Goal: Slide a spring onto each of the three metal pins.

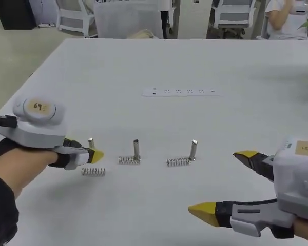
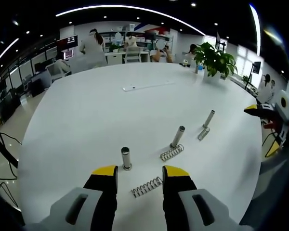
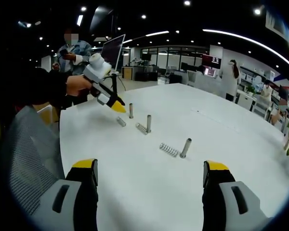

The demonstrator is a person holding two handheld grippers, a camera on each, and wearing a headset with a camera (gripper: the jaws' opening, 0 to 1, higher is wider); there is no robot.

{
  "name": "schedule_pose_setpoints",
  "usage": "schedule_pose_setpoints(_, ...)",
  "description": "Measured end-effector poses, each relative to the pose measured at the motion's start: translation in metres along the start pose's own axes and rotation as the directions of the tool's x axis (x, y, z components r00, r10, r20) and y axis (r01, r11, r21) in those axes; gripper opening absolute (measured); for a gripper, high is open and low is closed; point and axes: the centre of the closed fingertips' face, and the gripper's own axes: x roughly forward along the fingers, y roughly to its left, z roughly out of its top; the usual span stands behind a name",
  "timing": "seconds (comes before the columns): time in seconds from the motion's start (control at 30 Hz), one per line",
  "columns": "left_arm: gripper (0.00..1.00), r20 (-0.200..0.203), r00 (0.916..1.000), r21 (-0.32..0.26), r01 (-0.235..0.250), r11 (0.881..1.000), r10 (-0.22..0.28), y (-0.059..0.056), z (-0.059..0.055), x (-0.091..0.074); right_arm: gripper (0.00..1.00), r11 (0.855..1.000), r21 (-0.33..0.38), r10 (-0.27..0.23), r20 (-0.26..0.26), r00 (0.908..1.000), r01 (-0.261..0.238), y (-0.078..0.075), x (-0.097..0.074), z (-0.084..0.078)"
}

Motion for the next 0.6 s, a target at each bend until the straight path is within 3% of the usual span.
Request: schedule_pose_setpoints(0.6, 0.30, 0.000, 0.9946, 0.014, 0.104, 0.994, -0.104, -0.009, -0.024, 0.002, 0.89, 1.000, 0.007, -0.003, -0.005, 1.0000, 0.003, -0.001, 0.000, -0.002)
